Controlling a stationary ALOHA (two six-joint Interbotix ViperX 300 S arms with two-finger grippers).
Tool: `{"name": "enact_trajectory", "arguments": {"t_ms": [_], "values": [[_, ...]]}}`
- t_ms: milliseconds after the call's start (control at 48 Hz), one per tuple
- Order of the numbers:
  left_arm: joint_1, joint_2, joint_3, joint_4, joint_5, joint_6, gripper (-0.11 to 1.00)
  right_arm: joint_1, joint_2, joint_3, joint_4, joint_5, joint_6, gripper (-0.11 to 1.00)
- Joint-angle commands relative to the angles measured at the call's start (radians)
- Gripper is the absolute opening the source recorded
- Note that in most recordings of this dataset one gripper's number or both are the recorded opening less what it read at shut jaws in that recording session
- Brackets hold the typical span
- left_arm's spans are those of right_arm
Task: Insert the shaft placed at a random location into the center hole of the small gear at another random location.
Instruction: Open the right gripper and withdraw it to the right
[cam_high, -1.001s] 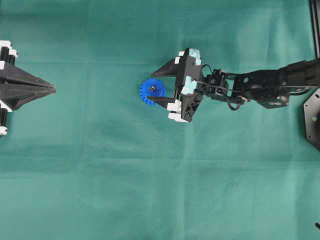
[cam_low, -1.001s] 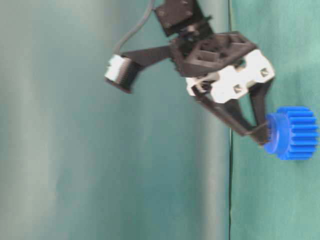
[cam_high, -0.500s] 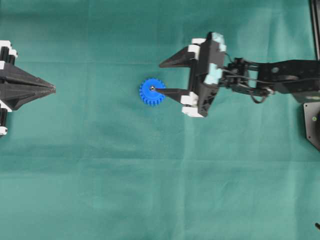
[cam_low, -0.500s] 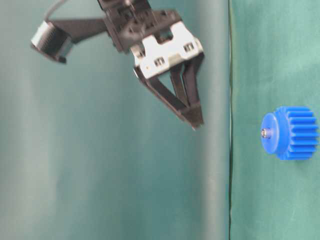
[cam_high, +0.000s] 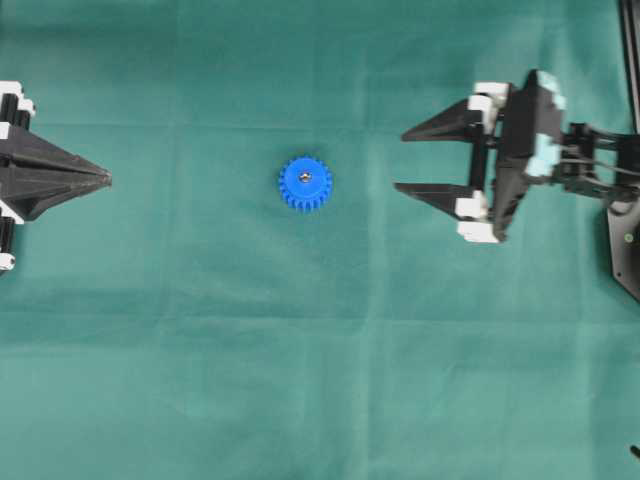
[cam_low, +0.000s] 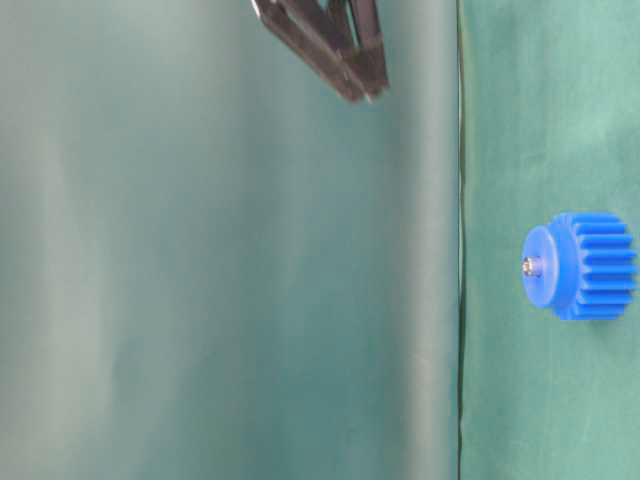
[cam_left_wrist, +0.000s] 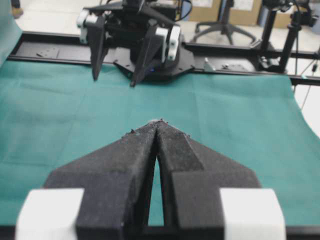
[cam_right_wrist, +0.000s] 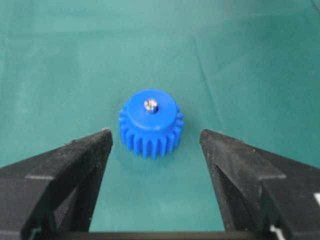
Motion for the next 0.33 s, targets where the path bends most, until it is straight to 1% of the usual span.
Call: {"name": "enact_trajectory", "arguments": {"t_ms": [0, 188, 313], "values": [[-0.002, 0.003, -0.008, -0.002, -0.003, 0.000, -0.01, 0.002, -0.071, 0.020, 0.002, 0.017, 0.003, 0.87], [-0.002, 0.003, -0.009, -0.002, -0.003, 0.000, -0.01, 0.002, -0.147, 0.054, 0.002, 0.054, 0.003, 0.87], [-0.002, 0.003, -0.008, -0.002, -0.003, 0.000, -0.01, 0.003, -0.155, 0.057, 0.002, 0.058, 0.002, 0.87]]}}
